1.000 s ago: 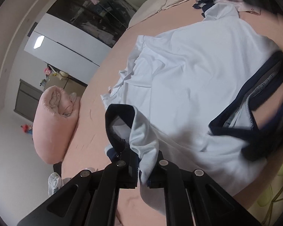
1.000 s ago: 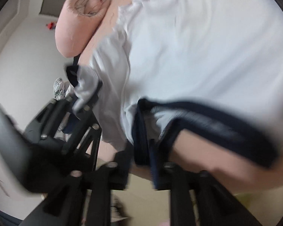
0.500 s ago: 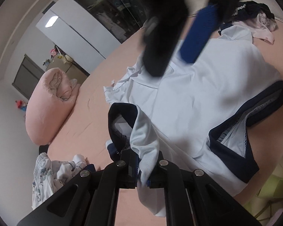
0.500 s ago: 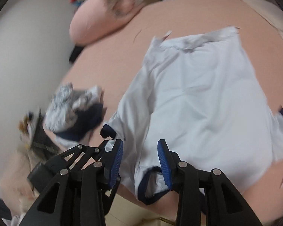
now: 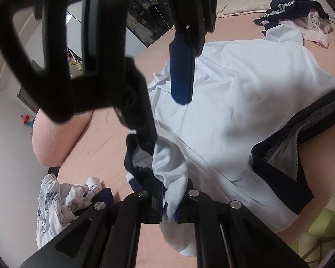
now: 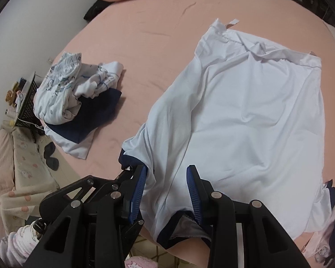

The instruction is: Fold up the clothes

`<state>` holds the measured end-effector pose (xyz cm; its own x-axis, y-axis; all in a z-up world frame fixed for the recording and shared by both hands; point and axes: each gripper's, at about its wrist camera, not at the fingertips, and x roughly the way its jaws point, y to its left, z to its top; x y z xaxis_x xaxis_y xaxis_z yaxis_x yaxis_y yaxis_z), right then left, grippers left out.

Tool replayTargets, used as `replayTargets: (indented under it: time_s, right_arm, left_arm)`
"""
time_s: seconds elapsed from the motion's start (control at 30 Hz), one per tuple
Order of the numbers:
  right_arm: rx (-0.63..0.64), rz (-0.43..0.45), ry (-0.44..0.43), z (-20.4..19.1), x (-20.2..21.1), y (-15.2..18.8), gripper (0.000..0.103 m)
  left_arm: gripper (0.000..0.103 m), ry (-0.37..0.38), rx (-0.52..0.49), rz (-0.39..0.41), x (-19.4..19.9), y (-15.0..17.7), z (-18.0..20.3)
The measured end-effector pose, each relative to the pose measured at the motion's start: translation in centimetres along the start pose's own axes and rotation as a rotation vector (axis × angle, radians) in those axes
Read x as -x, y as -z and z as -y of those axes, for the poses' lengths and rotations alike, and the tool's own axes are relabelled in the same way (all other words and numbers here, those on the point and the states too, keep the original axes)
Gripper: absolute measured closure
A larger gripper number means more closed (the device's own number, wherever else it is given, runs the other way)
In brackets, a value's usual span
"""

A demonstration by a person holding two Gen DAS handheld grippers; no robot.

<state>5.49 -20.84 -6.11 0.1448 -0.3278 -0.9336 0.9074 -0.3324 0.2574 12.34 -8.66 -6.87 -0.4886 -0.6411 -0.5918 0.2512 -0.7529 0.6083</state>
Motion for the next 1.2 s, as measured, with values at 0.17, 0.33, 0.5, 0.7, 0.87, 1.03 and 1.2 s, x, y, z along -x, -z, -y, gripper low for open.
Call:
replayTargets:
  time_s: [0.17, 0.33, 0.5, 0.7, 0.87, 1.03, 1.2]
  right_arm:
    - [-0.011, -0.04, 0.003, 0.3, -1.7, -0.1, 0.067]
    - [-0.008, -0.029, 0.02, 0.7, -2.3, 0.4, 0.096]
    - [0.063, 0.026, 0.138, 0.6, -1.7, 0.6, 0.096]
    - [0.049, 0.015, -0.051, 0.7, -0.5, 0.4, 0.096]
    - [0.115, 0.018, -0.016, -0.6, -0.1, 0.1, 0.087]
    - [0.109, 0.037, -0.066, -0.2, 0.9, 0.2, 0.06]
    - [0.178, -0.03, -0.089, -0.4, 0.5, 0.2, 0.059]
  left_arm:
    - [0.097, -0.007, 0.006, -0.004, -0.1, -0.1, 0.3]
    - [0.097, -0.01, 0.028, -0.006, 0.1, -0.3, 0.3]
    - [0.097, -0.029, 0.046, -0.012, 0.3, -0.4, 0.5]
    - [0.097, -0.019, 0.06, -0.009, 1.0, -0.4, 0.7]
    - [0.097, -0.035, 0.023, 0.011, 1.8, -0.6, 1.6]
    - [0.097, -0.042, -0.024, 0.034, 1.9, -0.5, 2.4]
    - [0.097, -0.036, -0.014, 0.049, 1.9, -0.5, 2.1]
